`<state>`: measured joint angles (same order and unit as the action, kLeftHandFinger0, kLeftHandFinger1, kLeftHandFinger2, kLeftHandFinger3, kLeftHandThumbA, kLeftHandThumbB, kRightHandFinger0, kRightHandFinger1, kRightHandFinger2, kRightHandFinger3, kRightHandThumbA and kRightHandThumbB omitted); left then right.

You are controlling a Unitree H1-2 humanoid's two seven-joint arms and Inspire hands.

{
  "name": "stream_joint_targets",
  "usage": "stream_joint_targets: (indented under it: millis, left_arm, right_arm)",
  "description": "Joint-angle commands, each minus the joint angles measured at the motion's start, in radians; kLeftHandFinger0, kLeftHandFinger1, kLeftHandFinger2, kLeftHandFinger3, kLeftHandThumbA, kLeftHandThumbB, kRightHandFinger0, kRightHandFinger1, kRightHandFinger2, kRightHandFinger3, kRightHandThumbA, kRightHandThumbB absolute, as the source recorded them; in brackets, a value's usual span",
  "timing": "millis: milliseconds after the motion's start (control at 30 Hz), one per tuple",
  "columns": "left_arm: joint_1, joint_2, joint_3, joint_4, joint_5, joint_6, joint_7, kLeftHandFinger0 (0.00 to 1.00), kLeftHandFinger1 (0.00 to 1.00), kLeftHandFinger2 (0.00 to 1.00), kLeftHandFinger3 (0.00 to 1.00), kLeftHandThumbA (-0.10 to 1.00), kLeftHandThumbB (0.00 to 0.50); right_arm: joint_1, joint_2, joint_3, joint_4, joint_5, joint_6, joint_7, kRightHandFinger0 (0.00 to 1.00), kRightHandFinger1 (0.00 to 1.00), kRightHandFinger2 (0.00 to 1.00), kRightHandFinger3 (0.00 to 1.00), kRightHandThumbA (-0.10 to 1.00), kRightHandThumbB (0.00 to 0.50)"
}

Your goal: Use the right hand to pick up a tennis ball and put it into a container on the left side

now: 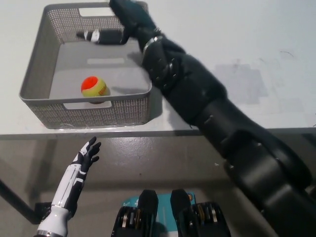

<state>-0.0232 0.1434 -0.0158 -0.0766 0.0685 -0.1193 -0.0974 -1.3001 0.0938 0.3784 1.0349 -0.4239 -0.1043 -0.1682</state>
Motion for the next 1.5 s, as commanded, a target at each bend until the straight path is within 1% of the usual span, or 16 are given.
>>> stream_joint_targets:
  millis: [0, 67, 167, 233, 300, 400, 467, 533, 567, 700, 800, 933, 1000, 1133, 1233, 1467]
  left_arm:
    - [-0.011, 0.02, -0.006, -0.017, -0.009, -0.028, -0.017, 1.0, 1.0, 1.0, 1.0, 1.0, 0.139]
    - [-0.007, 0.017, -0.002, -0.02, -0.025, -0.014, -0.021, 1.0, 1.0, 1.0, 1.0, 1.0, 0.168]
    - [-0.002, 0.026, -0.003, -0.012, -0.001, -0.036, -0.016, 1.0, 1.0, 1.0, 1.0, 1.0, 0.154]
    - [-0.003, 0.028, -0.002, -0.009, -0.006, -0.032, -0.018, 1.0, 1.0, 1.0, 1.0, 1.0, 0.158]
    - [0.001, 0.03, -0.003, -0.006, -0.007, -0.031, -0.021, 1.0, 1.0, 1.0, 1.0, 1.0, 0.149]
    - [0.008, 0.029, -0.007, -0.002, -0.007, -0.035, -0.023, 1.0, 1.0, 1.0, 1.0, 1.0, 0.15]
    - [0.008, 0.031, -0.006, -0.001, -0.006, -0.033, -0.023, 1.0, 1.0, 1.0, 1.0, 1.0, 0.156]
    - [0.007, 0.031, -0.006, 0.001, -0.005, -0.032, -0.023, 1.0, 1.0, 1.0, 1.0, 1.0, 0.155]
    - [0.001, 0.029, -0.006, 0.001, 0.0, -0.023, -0.021, 1.0, 1.0, 1.0, 1.0, 1.0, 0.158]
    - [0.001, 0.034, -0.007, 0.004, 0.003, -0.024, -0.023, 1.0, 1.0, 1.0, 1.0, 1.0, 0.138]
    - [0.005, 0.033, -0.006, 0.007, -0.001, -0.025, -0.023, 1.0, 1.0, 1.0, 1.0, 1.0, 0.145]
    - [0.009, 0.03, -0.008, 0.007, -0.014, -0.024, -0.027, 1.0, 1.0, 1.0, 1.0, 1.0, 0.145]
    - [0.006, 0.03, -0.005, 0.014, -0.015, -0.028, -0.026, 1.0, 1.0, 1.0, 1.0, 1.0, 0.135]
    - [0.003, 0.031, -0.003, 0.015, -0.008, -0.023, -0.019, 1.0, 1.0, 1.0, 1.0, 1.0, 0.118]
    - [0.0, 0.029, 0.0, 0.022, -0.007, -0.029, -0.014, 1.0, 1.0, 1.0, 1.0, 1.0, 0.118]
    - [0.024, 0.026, -0.002, 0.006, 0.022, -0.022, 0.001, 1.0, 1.0, 1.0, 1.0, 1.0, 0.121]
  right_arm:
    - [0.137, -0.158, -0.091, -0.5, 0.029, 0.036, 0.06, 1.0, 1.0, 1.0, 1.0, 1.0, 0.481]
    - [0.212, -0.196, -0.125, -0.643, 0.052, 0.043, 0.081, 1.0, 1.0, 1.0, 1.0, 1.0, 0.469]
    - [0.357, -0.249, -0.182, -0.908, 0.083, 0.106, 0.119, 1.0, 1.0, 1.0, 1.0, 1.0, 0.438]
    - [0.442, -0.272, -0.213, -1.011, 0.113, 0.086, 0.117, 1.0, 1.0, 1.0, 1.0, 1.0, 0.437]
    - [0.539, -0.285, -0.237, -1.105, 0.139, 0.073, 0.111, 1.0, 1.0, 1.0, 1.0, 1.0, 0.473]
    - [0.684, -0.314, -0.255, -1.203, 0.209, 0.015, 0.116, 1.0, 1.0, 1.0, 1.0, 1.0, 0.459]
    - [0.763, -0.324, -0.256, -1.224, 0.261, -0.036, 0.116, 1.0, 1.0, 1.0, 1.0, 1.0, 0.444]
    - [0.803, -0.323, -0.256, -1.224, 0.275, -0.064, 0.108, 1.0, 1.0, 1.0, 1.0, 1.0, 0.459]
    - [0.849, -0.329, -0.249, -1.197, 0.29, -0.125, 0.101, 1.0, 1.0, 1.0, 1.0, 1.0, 0.432]
    - [0.947, -0.317, -0.24, -1.131, 0.286, -0.222, 0.074, 1.0, 1.0, 1.0, 1.0, 1.0, 0.421]
    - [1.014, -0.305, -0.234, -1.063, 0.301, -0.266, 0.08, 1.0, 1.0, 1.0, 1.0, 1.0, 0.439]
    - [1.084, -0.292, -0.238, -1.006, 0.351, -0.268, 0.118, 1.0, 1.0, 1.0, 1.0, 1.0, 0.43]
    - [1.108, -0.291, -0.239, -0.999, 0.358, -0.259, 0.131, 1.0, 1.0, 1.0, 1.0, 1.0, 0.445]
    - [1.189, -0.283, -0.226, -0.988, 0.45, -0.251, 0.201, 1.0, 1.0, 1.0, 1.0, 1.0, 0.405]
    - [1.228, -0.266, -0.22, -0.994, 0.442, -0.238, 0.204, 1.0, 1.0, 1.0, 1.0, 1.0, 0.435]
    - [1.309, -0.233, -0.235, -1.028, 0.471, -0.177, 0.223, 1.0, 1.0, 1.0, 1.0, 1.0, 0.4]
